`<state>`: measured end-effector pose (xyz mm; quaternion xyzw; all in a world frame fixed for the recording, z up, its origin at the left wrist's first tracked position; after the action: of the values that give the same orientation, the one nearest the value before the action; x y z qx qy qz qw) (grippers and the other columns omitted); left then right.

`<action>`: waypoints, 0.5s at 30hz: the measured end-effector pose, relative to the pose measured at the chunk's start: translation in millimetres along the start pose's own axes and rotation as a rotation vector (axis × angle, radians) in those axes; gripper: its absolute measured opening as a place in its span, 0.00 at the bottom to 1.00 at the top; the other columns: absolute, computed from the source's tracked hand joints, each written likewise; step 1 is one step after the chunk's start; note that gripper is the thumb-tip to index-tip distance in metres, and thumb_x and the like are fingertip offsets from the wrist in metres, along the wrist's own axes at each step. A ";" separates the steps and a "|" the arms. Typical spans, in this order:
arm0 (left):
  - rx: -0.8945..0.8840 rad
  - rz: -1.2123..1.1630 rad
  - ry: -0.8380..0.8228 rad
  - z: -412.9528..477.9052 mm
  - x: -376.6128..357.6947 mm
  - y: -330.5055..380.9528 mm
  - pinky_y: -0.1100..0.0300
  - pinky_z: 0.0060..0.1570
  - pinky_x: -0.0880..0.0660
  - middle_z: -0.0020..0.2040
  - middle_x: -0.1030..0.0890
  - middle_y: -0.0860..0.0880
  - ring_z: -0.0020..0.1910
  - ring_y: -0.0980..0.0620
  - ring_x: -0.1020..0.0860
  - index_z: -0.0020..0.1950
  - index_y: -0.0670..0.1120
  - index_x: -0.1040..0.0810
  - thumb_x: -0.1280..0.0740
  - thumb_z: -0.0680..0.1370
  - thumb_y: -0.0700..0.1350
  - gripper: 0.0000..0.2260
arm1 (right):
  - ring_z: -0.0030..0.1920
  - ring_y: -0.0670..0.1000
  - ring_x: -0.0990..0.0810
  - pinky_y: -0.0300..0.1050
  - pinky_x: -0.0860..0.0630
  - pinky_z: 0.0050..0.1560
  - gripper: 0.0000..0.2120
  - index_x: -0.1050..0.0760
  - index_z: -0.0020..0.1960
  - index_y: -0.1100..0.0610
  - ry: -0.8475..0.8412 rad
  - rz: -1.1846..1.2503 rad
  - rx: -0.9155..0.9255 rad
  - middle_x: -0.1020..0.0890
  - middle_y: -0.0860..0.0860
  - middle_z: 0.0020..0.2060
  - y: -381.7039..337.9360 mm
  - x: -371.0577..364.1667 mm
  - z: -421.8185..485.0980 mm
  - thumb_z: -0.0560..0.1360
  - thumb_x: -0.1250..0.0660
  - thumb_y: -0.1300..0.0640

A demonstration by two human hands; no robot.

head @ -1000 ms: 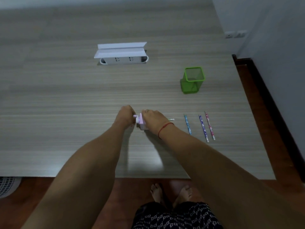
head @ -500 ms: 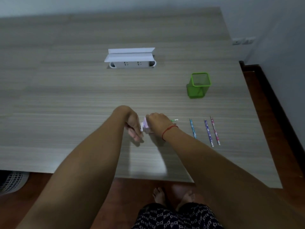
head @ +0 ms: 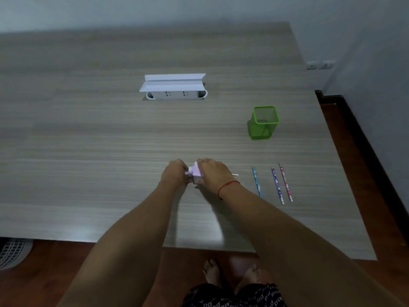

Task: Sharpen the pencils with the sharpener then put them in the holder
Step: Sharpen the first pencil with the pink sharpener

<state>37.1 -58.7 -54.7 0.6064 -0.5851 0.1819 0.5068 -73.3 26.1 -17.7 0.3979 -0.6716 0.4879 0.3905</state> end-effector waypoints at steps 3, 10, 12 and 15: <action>0.019 0.029 -0.016 5.9 7.5 -7.8 0.56 0.53 0.24 0.55 0.18 0.40 0.54 0.44 0.19 0.53 0.43 0.19 0.26 0.68 0.43 0.15 | 0.60 0.62 0.23 0.52 0.26 0.57 0.33 0.38 0.71 0.59 -0.040 0.031 -0.009 0.30 0.57 0.68 11.5 -6.3 -4.5 0.71 0.29 0.53; -0.123 -0.184 0.134 -4.8 31.4 30.9 0.60 0.66 0.33 0.66 0.24 0.40 0.66 0.44 0.26 0.64 0.39 0.23 0.41 0.79 0.40 0.15 | 0.65 0.61 0.26 0.52 0.27 0.62 0.37 0.42 0.74 0.61 -0.024 0.154 -0.065 0.29 0.59 0.68 25.4 5.3 -8.6 0.72 0.29 0.56; -0.121 -0.214 0.079 -10.5 22.4 42.8 0.58 0.62 0.32 0.62 0.22 0.37 0.63 0.41 0.25 0.59 0.35 0.21 0.44 0.82 0.44 0.17 | 0.61 0.61 0.23 0.51 0.26 0.58 0.24 0.33 0.68 0.61 -0.044 0.078 -0.111 0.23 0.60 0.62 35.8 10.1 -13.5 0.74 0.32 0.57; -0.066 -0.197 -0.014 -16.4 2.5 51.4 0.54 0.57 0.30 0.58 0.21 0.34 0.58 0.38 0.24 0.51 0.34 0.21 0.50 0.83 0.51 0.24 | 0.58 0.61 0.21 0.50 0.26 0.55 0.12 0.25 0.59 0.60 -0.082 -0.038 -0.114 0.20 0.61 0.57 44.7 13.8 -23.8 0.79 0.41 0.59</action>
<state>-2.1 -36.2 -25.1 0.6454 -0.5316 0.1077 0.5378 -116.2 56.2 -15.3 0.4073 -0.7061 0.4249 0.3938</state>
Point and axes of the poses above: each hand's wrist, its own z-axis towards the middle knuckle, its own x-axis out of the back of the hand, y = z × x, the point moved 2 cm from there along z, towards the middle knuckle
